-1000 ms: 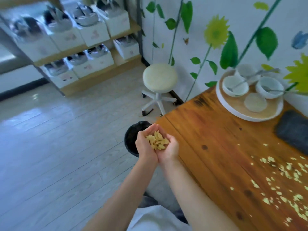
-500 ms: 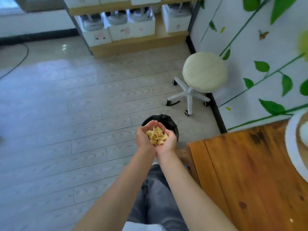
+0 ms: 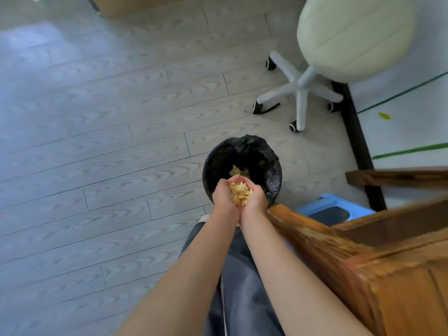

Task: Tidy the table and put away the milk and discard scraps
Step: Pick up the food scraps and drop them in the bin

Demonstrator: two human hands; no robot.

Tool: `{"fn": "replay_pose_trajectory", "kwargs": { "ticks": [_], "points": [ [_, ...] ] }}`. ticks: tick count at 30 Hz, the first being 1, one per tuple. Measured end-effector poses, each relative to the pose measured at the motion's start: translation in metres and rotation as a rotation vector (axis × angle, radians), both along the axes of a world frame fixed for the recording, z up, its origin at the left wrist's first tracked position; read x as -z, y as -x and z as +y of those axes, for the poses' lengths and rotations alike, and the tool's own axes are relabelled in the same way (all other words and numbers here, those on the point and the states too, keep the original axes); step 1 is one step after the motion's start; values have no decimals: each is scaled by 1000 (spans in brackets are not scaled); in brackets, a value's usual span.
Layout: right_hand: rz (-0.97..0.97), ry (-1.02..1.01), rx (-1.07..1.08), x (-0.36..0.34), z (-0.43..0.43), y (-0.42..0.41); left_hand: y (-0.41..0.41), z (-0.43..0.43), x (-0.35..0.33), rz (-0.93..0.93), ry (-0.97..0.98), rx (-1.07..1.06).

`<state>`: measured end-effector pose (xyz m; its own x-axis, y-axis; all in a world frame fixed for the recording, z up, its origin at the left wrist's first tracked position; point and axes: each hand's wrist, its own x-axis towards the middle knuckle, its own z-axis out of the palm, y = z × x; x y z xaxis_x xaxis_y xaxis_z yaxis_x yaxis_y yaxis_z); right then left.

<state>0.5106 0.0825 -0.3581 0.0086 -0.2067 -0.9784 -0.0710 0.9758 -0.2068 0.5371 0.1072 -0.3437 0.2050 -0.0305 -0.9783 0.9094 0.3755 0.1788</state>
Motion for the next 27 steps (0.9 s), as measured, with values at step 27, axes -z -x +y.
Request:
{"fn": "replay_pose_trajectory", "kwargs": {
  "ticks": [27],
  "points": [
    [-67,103,263,-121,-10,-10,-22,4,-104,-88,83,393]
  ]
}}
